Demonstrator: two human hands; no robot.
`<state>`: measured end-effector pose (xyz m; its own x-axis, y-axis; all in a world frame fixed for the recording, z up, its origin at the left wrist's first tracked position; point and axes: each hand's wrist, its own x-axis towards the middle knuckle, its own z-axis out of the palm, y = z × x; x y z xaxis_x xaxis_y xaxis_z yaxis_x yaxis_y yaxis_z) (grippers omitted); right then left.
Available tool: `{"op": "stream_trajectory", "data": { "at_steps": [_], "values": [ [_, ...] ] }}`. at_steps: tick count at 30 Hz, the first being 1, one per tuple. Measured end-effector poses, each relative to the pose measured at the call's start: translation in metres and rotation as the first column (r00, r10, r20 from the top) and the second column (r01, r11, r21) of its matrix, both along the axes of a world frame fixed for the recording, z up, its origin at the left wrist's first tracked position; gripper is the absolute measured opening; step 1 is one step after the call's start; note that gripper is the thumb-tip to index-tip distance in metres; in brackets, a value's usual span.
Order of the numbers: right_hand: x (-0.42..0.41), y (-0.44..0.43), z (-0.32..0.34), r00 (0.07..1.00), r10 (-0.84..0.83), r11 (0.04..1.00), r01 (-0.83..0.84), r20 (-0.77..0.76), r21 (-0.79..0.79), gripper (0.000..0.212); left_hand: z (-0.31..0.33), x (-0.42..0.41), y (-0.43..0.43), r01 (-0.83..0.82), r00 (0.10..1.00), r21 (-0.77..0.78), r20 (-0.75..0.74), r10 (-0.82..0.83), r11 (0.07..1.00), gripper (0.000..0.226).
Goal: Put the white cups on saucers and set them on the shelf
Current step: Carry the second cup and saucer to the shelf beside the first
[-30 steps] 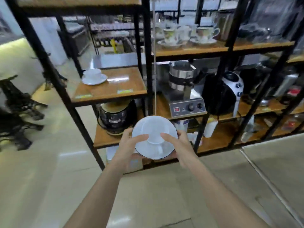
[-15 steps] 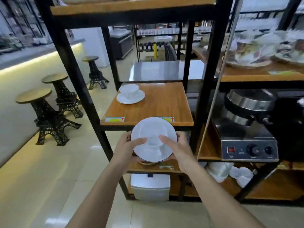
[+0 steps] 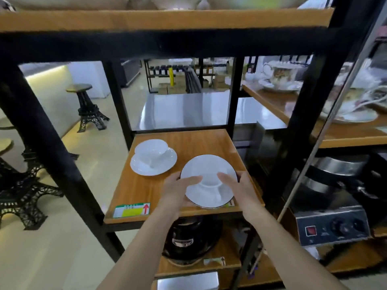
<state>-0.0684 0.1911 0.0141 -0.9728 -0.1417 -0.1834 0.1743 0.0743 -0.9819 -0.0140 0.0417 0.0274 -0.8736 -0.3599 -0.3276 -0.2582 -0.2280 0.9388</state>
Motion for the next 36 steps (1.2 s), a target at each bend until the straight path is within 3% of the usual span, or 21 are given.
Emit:
{"op": "stream_trajectory", "data": {
  "at_steps": [3,9,20,28,33,36],
  "values": [
    [-0.021,0.0,0.001,1.0,-0.028,0.999,0.028,-0.01,-0.024,0.042,0.009,-0.029,-0.004,0.019,1.0,-0.013,-0.015,-0.019,1.0,0.018],
    [-0.066,-0.011,0.003,0.992,-0.094,0.995,0.09,0.09,0.049,0.056,0.011,-0.074,-0.01,0.032,0.999,-0.013,0.035,-0.031,0.999,0.035],
    [-0.124,-0.03,-0.009,0.994,-0.081,0.991,0.073,0.073,0.11,0.07,0.008,-0.124,-0.012,-0.087,0.988,0.027,0.129,0.083,0.996,0.067],
    [-0.139,-0.039,-0.02,0.995,-0.093,0.978,0.087,0.022,0.188,0.059,-0.003,-0.144,-0.019,-0.134,0.971,0.026,0.205,0.126,0.991,0.068],
    [-0.145,-0.036,-0.023,0.998,-0.056,0.948,0.047,0.02,0.314,0.066,-0.009,-0.151,-0.023,-0.061,0.978,-0.067,0.194,0.073,0.996,0.06],
    [-0.146,-0.034,-0.021,0.996,-0.062,0.868,0.086,-0.066,0.489,0.074,-0.008,-0.152,-0.024,-0.012,0.981,-0.368,0.176,0.082,0.93,0.062]
  ]
}}
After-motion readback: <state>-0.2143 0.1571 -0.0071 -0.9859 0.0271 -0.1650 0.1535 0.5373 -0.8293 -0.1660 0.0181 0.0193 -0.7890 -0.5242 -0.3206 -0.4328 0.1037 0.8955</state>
